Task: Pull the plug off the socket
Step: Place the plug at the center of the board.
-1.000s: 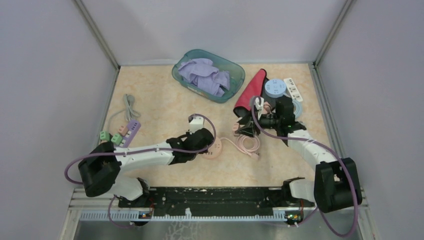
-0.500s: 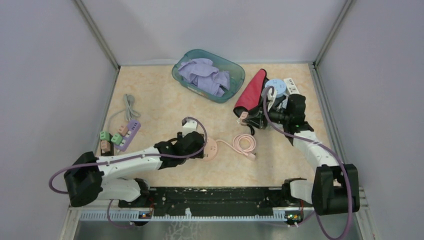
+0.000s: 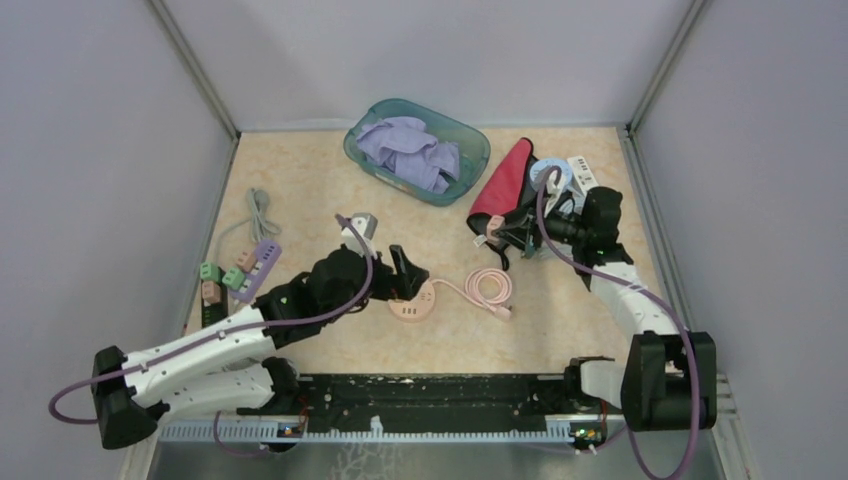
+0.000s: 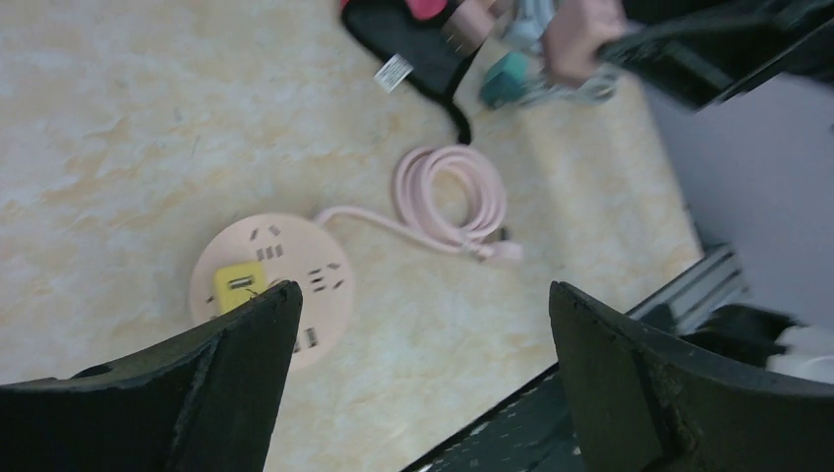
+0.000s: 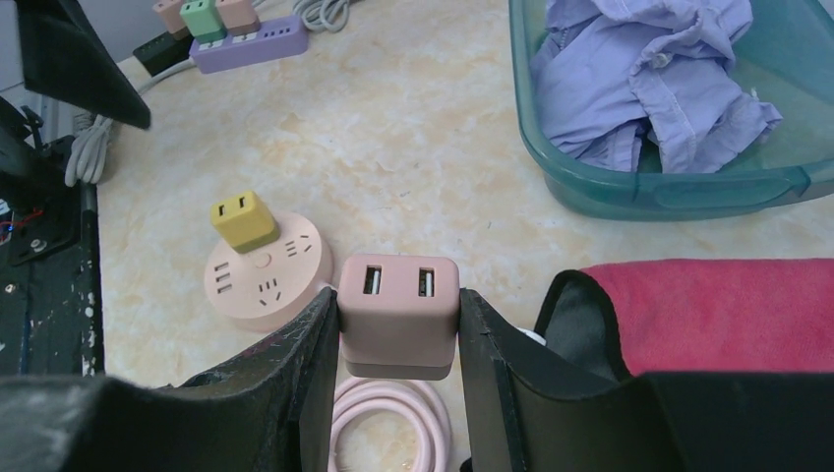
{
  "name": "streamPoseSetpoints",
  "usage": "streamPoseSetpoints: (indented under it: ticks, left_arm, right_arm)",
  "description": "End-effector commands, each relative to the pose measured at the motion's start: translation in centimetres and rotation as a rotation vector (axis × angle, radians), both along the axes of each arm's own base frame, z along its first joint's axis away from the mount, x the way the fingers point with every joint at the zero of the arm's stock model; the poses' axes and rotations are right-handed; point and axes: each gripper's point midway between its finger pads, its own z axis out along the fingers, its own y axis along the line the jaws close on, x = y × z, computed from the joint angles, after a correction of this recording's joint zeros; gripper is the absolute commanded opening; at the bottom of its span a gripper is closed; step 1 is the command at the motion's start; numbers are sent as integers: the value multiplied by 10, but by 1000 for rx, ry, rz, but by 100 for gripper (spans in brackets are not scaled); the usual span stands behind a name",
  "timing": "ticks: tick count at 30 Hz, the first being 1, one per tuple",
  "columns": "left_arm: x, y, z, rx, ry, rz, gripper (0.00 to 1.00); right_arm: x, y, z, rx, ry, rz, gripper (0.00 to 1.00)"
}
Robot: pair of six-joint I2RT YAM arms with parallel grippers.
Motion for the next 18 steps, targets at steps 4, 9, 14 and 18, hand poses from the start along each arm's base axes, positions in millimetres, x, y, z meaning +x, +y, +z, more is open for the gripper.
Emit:
streamPoseSetpoints:
  ticks: [4, 9, 14, 18]
  left_arm:
    - [4, -37, 139, -353, 121, 64, 100]
    - [3, -55, 194, -518, 250, 101, 100]
    - [-1, -76, 231, -583, 308, 79, 100]
    - [-6, -89, 256, -637, 318, 30, 100]
  right_arm:
    - [1, -7, 21, 17, -84, -16, 0]
    - [5, -17, 23, 27, -77, -46, 0]
    - [14, -32, 18, 33, -50, -97, 0]
    - [21, -47, 15, 41, -29, -146, 0]
